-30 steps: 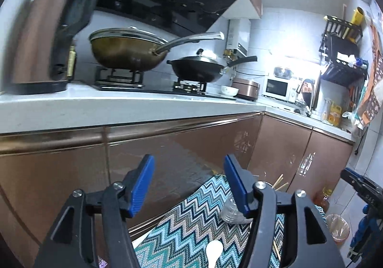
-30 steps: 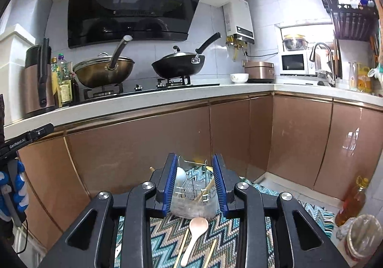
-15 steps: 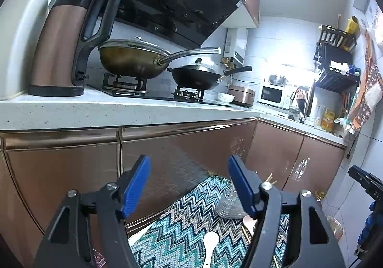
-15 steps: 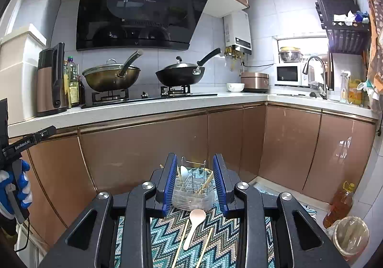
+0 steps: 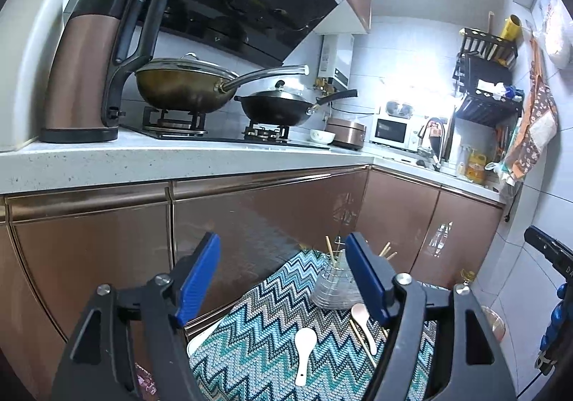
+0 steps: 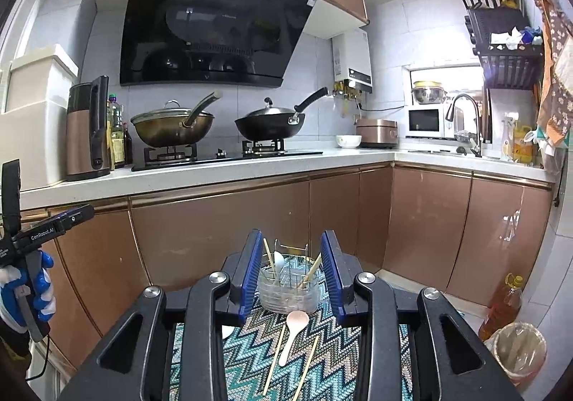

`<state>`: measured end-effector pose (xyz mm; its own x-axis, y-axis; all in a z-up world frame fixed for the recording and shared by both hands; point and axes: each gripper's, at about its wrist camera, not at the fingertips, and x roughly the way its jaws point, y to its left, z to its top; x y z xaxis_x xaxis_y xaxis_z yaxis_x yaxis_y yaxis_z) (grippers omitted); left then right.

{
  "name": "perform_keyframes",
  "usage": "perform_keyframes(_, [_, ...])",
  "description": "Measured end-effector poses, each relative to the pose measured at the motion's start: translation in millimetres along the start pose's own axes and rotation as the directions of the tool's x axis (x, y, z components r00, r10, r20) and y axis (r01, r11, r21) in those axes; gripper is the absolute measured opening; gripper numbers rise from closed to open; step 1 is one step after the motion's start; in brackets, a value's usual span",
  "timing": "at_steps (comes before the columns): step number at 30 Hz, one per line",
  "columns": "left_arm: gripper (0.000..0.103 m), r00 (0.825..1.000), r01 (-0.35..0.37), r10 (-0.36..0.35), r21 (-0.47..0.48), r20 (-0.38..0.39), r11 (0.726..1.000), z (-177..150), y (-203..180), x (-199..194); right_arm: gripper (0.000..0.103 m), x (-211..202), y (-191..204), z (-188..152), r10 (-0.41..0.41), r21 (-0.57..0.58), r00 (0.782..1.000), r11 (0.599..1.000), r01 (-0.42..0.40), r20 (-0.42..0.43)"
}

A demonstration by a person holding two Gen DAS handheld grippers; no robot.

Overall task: Organize utensils
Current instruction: 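Withdraw both open tools up and away from the wire rack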

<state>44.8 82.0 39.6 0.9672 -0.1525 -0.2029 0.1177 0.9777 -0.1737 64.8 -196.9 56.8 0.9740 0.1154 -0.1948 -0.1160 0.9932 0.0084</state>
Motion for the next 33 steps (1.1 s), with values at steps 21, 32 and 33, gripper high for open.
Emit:
perform_keyframes(21, [0.071,1.0,0.014,-0.015,0.034,0.015,0.999,-2,-14,-18,0.038,-42,-7,7,-0.018,0.011,0.999,1.0,0.017,0.048])
perform_keyframes(32, [0.071,0.994,0.039,-0.036,0.026,-0.099,0.999,-24,-10,24,0.04,-8,-17,-8,-0.016,0.025,0.999,1.0,0.016,-0.031])
perform_keyframes(33, [0.071,0.993,0.04,-0.037,0.024,-0.113,0.999,-27,-9,30,0.04,-4,-18,-10,-0.015,0.027,0.999,1.0,0.016,-0.04])
